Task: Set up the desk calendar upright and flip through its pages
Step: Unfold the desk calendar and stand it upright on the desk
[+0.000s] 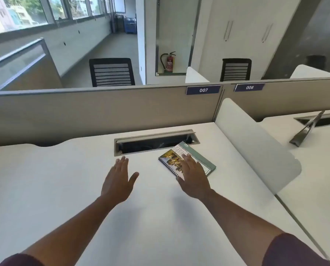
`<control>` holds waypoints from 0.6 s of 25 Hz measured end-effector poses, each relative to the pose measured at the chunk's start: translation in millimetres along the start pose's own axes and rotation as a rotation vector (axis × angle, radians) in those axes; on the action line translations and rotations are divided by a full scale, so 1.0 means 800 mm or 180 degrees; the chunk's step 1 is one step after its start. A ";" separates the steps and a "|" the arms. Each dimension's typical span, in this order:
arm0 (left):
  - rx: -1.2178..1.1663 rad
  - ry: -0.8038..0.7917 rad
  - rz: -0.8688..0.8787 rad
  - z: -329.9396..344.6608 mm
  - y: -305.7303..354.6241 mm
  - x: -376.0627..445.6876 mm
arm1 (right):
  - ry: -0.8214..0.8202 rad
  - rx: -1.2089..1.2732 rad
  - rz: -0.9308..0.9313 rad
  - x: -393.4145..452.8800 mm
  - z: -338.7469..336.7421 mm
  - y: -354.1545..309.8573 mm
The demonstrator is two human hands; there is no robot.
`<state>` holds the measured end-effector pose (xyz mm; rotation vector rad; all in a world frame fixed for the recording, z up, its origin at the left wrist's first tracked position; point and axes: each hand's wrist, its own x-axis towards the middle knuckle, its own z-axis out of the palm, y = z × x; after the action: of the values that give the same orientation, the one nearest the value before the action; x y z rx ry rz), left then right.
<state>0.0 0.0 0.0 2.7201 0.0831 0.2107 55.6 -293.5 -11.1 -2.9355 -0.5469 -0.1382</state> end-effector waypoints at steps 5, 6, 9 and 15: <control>0.0082 -0.0896 -0.0350 0.057 -0.056 -0.065 | -0.0588 0.0005 0.0248 -0.046 0.050 0.026; 0.0134 -0.1056 -0.0288 0.066 -0.062 -0.081 | -0.0665 0.0062 0.0280 -0.052 0.058 0.031; 0.0133 -0.1316 -0.0175 0.088 -0.079 -0.126 | -0.0878 0.0350 0.0367 -0.069 0.078 0.035; -0.0102 -0.0885 -0.0184 0.108 -0.089 -0.186 | -0.0728 0.0574 0.0396 -0.100 0.095 -0.014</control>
<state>-134.9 17.9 -127.4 2.6817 0.0774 -0.1813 -17.8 -298.8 -93.7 -2.8134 -0.3812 0.2509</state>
